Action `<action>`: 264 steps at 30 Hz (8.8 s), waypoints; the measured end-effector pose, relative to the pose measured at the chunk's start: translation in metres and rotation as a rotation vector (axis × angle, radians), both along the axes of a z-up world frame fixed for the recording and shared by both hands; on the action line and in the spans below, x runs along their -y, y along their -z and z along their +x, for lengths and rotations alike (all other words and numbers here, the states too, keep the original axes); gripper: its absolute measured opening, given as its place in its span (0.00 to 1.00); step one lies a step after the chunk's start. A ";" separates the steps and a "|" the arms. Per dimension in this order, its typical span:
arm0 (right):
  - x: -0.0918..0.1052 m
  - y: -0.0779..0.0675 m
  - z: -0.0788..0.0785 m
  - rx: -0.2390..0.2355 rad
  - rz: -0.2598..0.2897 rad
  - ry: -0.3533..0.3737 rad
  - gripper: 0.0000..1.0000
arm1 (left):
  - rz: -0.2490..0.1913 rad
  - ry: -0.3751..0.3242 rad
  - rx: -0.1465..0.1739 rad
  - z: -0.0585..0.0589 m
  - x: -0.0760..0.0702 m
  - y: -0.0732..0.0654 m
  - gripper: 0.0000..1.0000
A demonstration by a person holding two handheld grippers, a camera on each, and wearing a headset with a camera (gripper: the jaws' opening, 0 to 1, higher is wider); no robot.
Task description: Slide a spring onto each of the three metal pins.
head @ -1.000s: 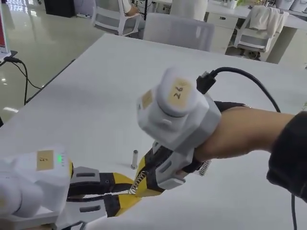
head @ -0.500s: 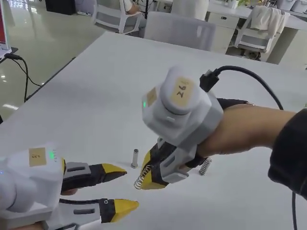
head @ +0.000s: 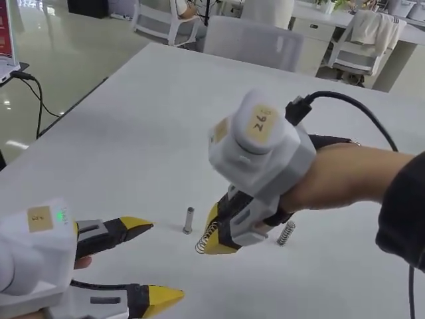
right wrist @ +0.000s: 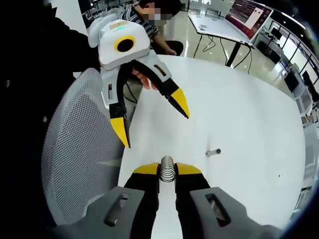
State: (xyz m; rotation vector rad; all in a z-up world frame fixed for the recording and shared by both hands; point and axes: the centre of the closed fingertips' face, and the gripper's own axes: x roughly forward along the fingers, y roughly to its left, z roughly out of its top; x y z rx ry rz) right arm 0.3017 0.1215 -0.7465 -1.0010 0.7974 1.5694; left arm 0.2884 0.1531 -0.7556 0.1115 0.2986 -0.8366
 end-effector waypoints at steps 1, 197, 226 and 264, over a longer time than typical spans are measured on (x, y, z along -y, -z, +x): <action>0.000 0.000 0.001 0.001 -0.001 0.001 0.09 | 0.002 -0.002 0.000 0.000 -0.001 0.001 0.61; 0.152 0.047 0.099 0.047 0.391 0.682 0.70 | 0.053 -0.052 -0.045 0.019 -0.004 -0.001 0.61; 0.177 0.032 0.059 0.073 0.614 0.732 0.74 | 0.014 -0.213 -0.056 0.012 -0.018 0.009 0.67; 0.187 0.035 0.054 0.078 0.601 0.707 0.74 | -0.002 -0.260 -0.055 0.013 -0.021 0.007 0.68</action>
